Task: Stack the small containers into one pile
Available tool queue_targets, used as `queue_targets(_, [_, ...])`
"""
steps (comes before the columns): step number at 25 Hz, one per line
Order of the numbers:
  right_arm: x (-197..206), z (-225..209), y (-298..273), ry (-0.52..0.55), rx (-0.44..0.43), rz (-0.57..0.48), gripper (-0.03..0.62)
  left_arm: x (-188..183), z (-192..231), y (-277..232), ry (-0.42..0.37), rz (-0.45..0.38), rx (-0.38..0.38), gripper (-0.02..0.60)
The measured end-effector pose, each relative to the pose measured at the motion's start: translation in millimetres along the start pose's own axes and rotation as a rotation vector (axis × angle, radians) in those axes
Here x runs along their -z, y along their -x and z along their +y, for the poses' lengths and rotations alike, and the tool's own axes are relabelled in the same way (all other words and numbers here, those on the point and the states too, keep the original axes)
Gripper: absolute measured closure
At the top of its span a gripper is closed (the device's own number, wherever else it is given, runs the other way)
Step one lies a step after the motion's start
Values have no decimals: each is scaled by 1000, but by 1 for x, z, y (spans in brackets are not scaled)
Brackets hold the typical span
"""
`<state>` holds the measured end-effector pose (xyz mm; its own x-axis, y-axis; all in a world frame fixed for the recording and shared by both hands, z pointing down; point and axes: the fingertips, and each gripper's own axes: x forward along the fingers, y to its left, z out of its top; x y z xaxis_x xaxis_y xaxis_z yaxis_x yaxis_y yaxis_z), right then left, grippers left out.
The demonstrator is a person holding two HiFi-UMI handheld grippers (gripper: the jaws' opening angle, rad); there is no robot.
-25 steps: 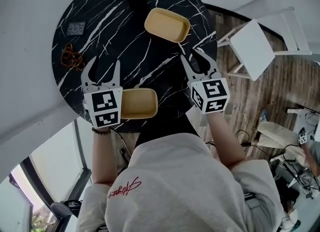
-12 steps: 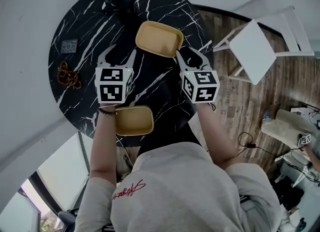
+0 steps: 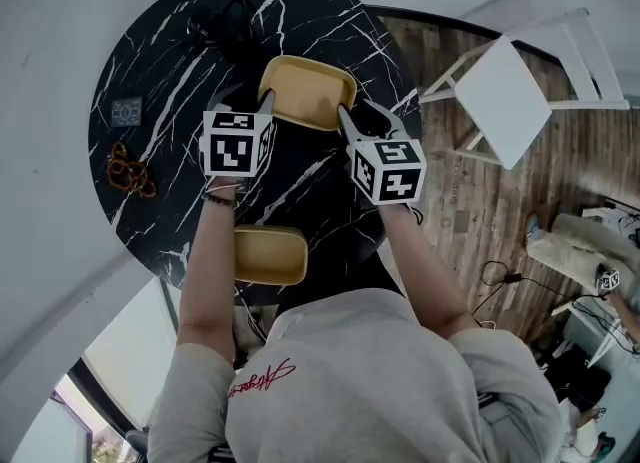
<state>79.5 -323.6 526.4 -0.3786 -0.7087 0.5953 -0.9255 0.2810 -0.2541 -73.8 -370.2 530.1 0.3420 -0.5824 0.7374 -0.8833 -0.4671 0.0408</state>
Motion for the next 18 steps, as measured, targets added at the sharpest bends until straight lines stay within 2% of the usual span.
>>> queue_targets(3, [4, 0, -3, -16, -20, 15, 488, 5, 1, -8, 14, 33, 8, 433])
queue_targets(11, [0, 0, -10, -39, -61, 30, 503, 14, 1, -18, 68, 75, 19, 517])
queue_targets(15, [-1, 0, -11, -70, -57, 34, 517, 15, 2, -17, 122, 75, 31, 525])
queue_targets(18, [-5, 0, -10, -52, -47, 40, 531, 15, 2, -13, 140, 78, 27, 525])
